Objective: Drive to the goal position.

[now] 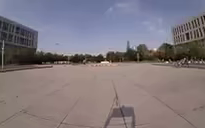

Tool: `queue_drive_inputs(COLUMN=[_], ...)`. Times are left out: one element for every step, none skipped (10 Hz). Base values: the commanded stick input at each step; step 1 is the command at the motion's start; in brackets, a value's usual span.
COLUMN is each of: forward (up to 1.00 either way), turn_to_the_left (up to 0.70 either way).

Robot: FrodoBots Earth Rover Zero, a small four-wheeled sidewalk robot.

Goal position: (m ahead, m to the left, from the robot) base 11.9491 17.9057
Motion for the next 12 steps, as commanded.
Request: queue_drive_inputs(forward=[1.00,1.00,1.00,1.00,1.00,1.00,1.00,1.00,1.00,1.00,1.00,1.00], turn_to_the_left=[0.01,0.01,0.01,0.01,0.01,0.01,0.01,0.01,0.01,0.01,0.01,0.01])
